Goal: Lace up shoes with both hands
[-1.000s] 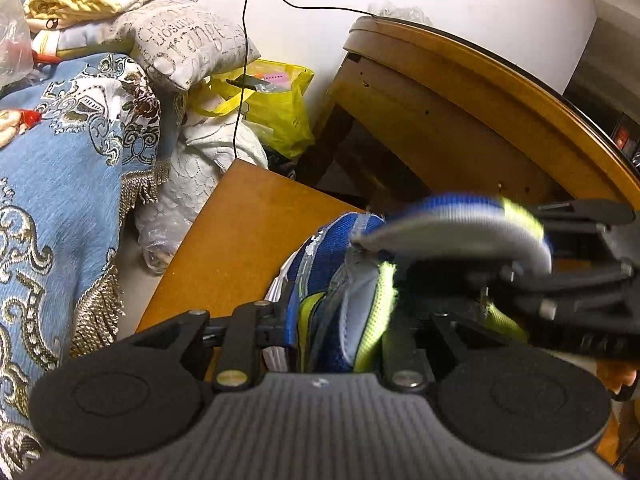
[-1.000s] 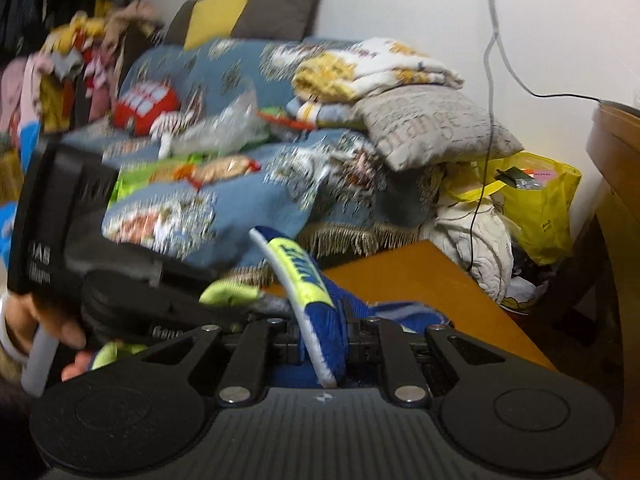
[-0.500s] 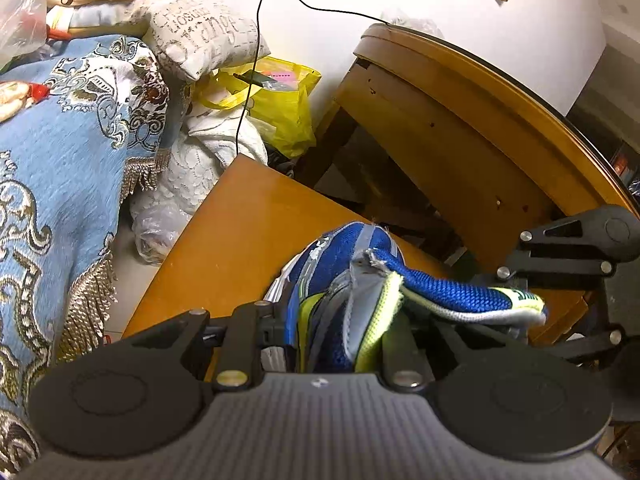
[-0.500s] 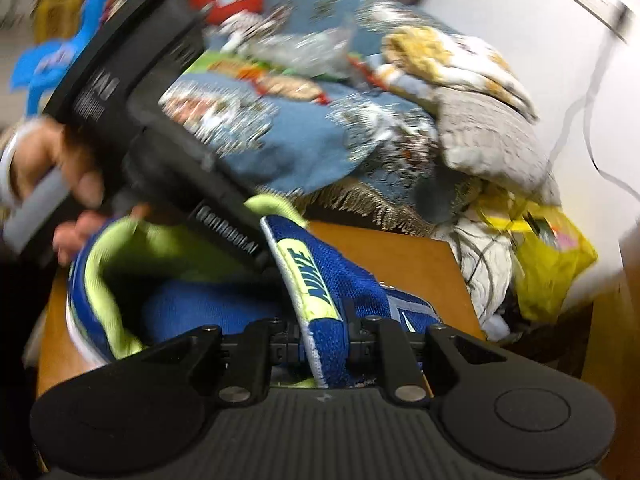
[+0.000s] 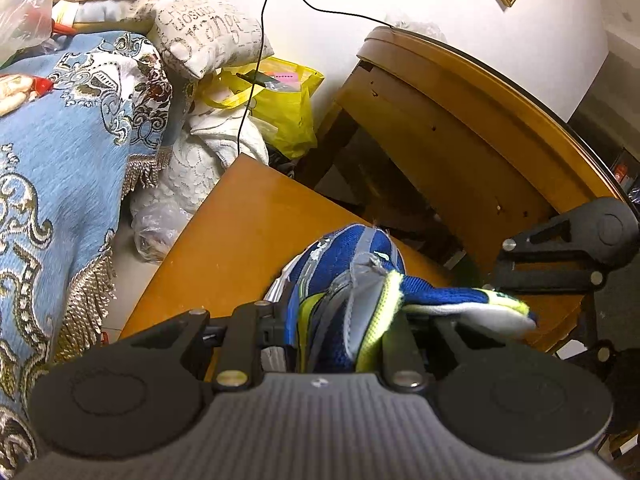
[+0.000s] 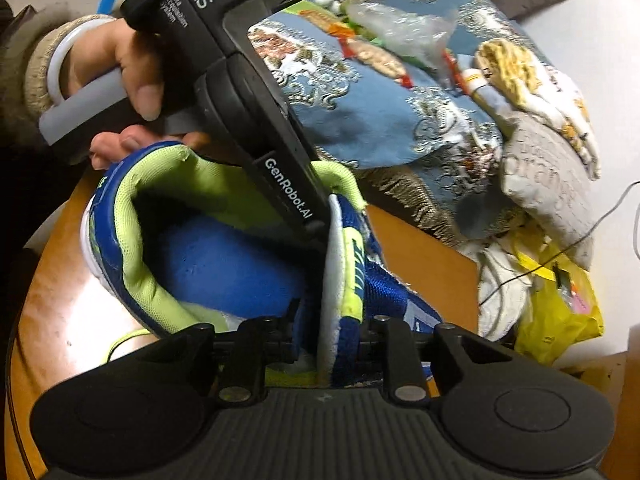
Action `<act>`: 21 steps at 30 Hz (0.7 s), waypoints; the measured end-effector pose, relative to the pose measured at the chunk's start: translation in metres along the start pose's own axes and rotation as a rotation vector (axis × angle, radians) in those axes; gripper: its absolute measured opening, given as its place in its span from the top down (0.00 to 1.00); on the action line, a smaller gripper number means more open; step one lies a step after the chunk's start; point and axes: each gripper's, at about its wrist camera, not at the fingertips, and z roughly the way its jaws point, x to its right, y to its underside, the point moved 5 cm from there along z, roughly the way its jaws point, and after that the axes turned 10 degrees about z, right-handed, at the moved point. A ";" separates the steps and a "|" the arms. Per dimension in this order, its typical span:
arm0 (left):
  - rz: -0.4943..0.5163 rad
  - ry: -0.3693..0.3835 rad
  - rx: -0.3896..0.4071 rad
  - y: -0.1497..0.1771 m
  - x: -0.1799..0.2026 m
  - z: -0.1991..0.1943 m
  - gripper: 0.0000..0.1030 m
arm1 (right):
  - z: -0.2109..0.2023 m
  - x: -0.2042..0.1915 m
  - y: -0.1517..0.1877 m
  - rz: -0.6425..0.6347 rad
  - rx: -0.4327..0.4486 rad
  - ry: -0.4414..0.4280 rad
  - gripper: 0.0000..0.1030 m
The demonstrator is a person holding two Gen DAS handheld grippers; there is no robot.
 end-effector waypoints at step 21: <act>0.031 -0.019 0.013 0.001 0.002 0.000 0.77 | 0.013 -0.007 -0.011 -0.053 -0.123 -0.041 0.72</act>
